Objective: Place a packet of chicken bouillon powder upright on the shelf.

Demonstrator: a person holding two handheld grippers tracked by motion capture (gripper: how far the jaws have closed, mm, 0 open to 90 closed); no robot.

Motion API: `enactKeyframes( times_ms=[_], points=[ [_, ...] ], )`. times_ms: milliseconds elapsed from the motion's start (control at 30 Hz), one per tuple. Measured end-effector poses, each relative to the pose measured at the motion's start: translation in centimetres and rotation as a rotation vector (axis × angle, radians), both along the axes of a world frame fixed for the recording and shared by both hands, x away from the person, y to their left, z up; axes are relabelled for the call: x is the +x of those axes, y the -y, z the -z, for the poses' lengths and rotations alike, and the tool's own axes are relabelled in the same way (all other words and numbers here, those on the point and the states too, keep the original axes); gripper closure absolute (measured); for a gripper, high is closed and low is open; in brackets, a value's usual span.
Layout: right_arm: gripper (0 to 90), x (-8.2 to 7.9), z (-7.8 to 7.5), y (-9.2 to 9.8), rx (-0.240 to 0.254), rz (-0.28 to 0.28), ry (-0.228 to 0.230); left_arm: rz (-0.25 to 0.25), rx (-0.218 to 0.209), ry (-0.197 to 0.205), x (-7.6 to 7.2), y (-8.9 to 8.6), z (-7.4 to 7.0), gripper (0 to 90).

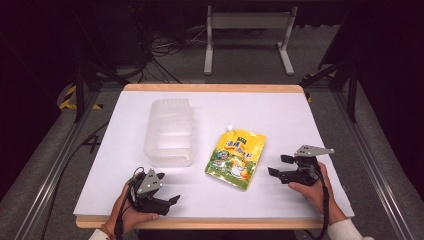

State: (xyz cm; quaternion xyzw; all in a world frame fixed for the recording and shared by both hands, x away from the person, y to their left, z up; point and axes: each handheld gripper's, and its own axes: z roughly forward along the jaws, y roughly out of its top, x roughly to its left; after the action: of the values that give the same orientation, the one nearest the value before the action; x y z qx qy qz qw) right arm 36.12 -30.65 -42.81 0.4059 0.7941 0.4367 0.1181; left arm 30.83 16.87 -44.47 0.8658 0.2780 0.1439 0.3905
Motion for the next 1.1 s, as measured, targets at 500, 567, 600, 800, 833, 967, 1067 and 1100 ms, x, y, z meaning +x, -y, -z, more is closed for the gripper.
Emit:
enactKeyframes(
  times_ms=[500, 567, 600, 800, 833, 967, 1067, 1100],
  points=[
    [19.0, 3.9, 1.1, -3.4, 0.067, -0.056, -0.129, 0.018, 0.004, -0.007, 0.3, 0.1, 0.0, 12.5],
    [19.0, 4.3, 1.2, -4.0, 0.071, -0.064, -0.141, 0.021, 0.014, -0.007, 0.3, 0.2, 0.1, 12.5],
    [19.0, 4.4, 1.3, -4.2, 0.076, -0.067, -0.150, 0.022, 0.013, -0.007, 0.3, 0.2, 0.1, 12.5],
    [18.8, 5.2, 1.8, -5.3, 0.129, -0.056, -0.188, 0.027, 0.009, -0.008, 0.3, 0.2, 0.1, 12.5],
    [19.1, 5.3, 1.8, -5.4, 0.139, -0.055, -0.192, 0.029, 0.007, -0.010, 0.3, 0.2, 0.1, 12.5],
    [32.8, 5.2, 1.9, -6.0, 0.145, -0.056, -0.188, 0.032, 0.007, -0.008, 0.3, 0.2, 0.1, 12.5],
    [52.9, 4.7, 1.9, -6.1, 0.119, -0.031, -0.149, 0.033, 0.010, -0.009, 0.3, 0.3, 0.1, 12.5],
    [59.4, 4.6, 1.8, -6.1, 0.128, -0.029, -0.137, 0.036, 0.011, -0.010, 0.3, 0.3, 0.1, 12.5]
  ],
)
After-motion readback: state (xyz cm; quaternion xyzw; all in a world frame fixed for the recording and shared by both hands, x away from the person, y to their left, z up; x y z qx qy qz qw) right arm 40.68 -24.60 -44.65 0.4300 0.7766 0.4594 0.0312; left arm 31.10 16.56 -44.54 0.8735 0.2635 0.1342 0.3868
